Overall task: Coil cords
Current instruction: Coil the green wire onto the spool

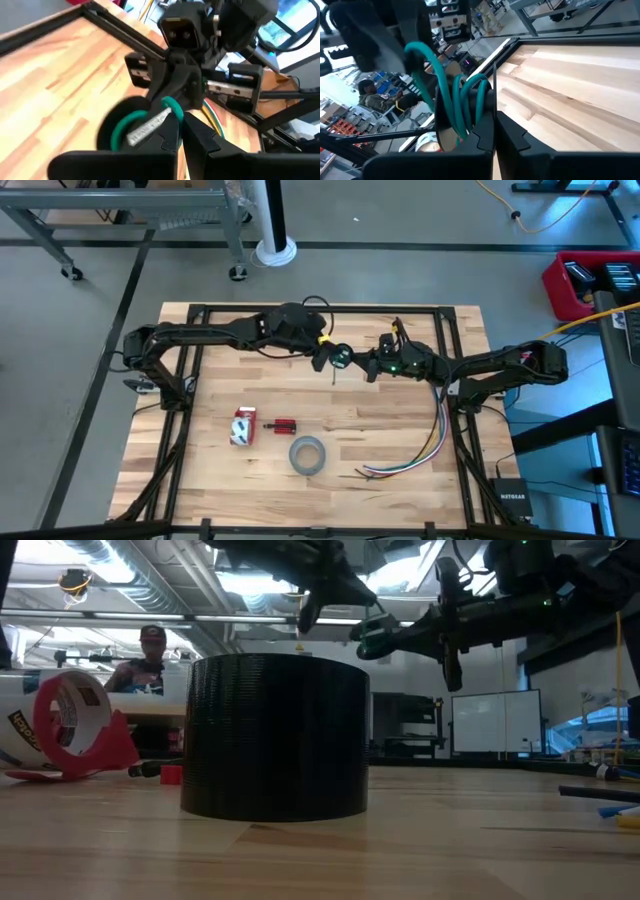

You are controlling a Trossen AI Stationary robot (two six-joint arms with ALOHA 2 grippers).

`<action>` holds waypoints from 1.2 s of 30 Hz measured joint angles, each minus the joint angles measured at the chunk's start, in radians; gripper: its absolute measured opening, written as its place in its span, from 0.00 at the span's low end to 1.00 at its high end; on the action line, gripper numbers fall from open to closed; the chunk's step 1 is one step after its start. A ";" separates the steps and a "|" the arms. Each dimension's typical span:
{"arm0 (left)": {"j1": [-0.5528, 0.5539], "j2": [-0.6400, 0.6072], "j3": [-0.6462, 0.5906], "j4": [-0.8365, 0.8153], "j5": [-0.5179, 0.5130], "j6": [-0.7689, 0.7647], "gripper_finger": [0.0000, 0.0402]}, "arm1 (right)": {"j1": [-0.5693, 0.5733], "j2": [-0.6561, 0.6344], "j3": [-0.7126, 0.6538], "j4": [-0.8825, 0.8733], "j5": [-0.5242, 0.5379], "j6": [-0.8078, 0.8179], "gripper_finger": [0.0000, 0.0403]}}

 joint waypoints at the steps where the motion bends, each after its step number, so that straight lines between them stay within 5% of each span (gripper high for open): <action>1: 0.006 -0.007 0.000 -0.007 0.000 0.005 0.01 | 0.000 0.000 0.000 0.002 0.000 0.000 0.01; 14: 0.022 -0.021 0.001 -0.194 -0.006 0.056 0.01 | 0.000 0.000 -0.002 0.026 -0.011 0.000 0.01; 36: 0.070 -0.023 0.001 -0.228 0.002 0.175 0.01 | -0.002 0.000 -0.002 0.052 -0.034 0.003 0.01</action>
